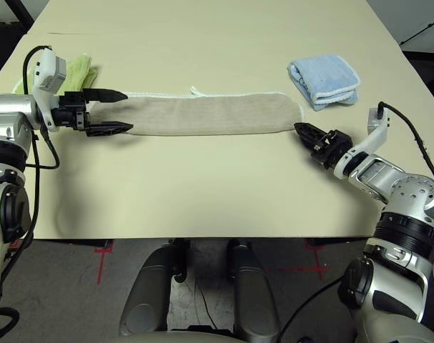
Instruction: Fold the towel and set it aside.
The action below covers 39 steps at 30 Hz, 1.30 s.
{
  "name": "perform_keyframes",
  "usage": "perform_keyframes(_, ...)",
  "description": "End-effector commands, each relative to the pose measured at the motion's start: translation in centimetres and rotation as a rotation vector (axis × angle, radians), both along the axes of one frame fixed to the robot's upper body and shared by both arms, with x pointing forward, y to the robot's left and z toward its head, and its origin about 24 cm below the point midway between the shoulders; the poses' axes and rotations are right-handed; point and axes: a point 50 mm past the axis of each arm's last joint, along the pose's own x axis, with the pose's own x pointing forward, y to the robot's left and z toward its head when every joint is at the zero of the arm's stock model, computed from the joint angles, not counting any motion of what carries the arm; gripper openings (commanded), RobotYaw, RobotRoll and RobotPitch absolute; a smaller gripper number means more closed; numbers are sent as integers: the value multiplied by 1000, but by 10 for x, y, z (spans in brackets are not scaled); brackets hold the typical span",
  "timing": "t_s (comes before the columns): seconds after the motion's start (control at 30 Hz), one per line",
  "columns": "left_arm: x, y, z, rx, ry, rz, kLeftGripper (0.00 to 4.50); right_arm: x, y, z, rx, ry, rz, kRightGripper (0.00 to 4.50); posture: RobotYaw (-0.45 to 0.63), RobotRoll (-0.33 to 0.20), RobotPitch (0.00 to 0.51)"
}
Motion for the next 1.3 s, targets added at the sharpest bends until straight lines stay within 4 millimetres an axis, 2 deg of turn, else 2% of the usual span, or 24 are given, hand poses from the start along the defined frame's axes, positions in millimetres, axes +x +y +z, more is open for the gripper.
perform_keyframes(0.03, -2, 2, -1, 6, 5, -8, 4500, -3, -8, -7, 3, 62, -44, 4431, 7, 0, 271)
perform_keyframes(0.3, -3, 2, 0, -1, 4, -15, 4500, -13, -15, -9, 1, 91, -51, 4431, 8, 0, 270)
perform_keyframes(0.7, -5, 3, -1, 0, 12, -14, 4500, 23, 1, -12, 5, 77, -72, 4431, 33, 0, 275)
perform_keyframes(1.07, -6, 6, 0, 4, 16, -5, 4500, 29, 8, -15, -6, 81, -58, 4431, 39, 0, 276)
perform_keyframes(1.17, -6, 6, -1, 5, 19, -5, 4500, 29, 8, -16, -15, 90, -62, 3544, 39, 0, 276)
perform_keyframes(1.3, -6, 5, -2, 5, 22, -7, 4500, 29, 10, -15, -17, 89, -63, 1941, 34, 0, 277)
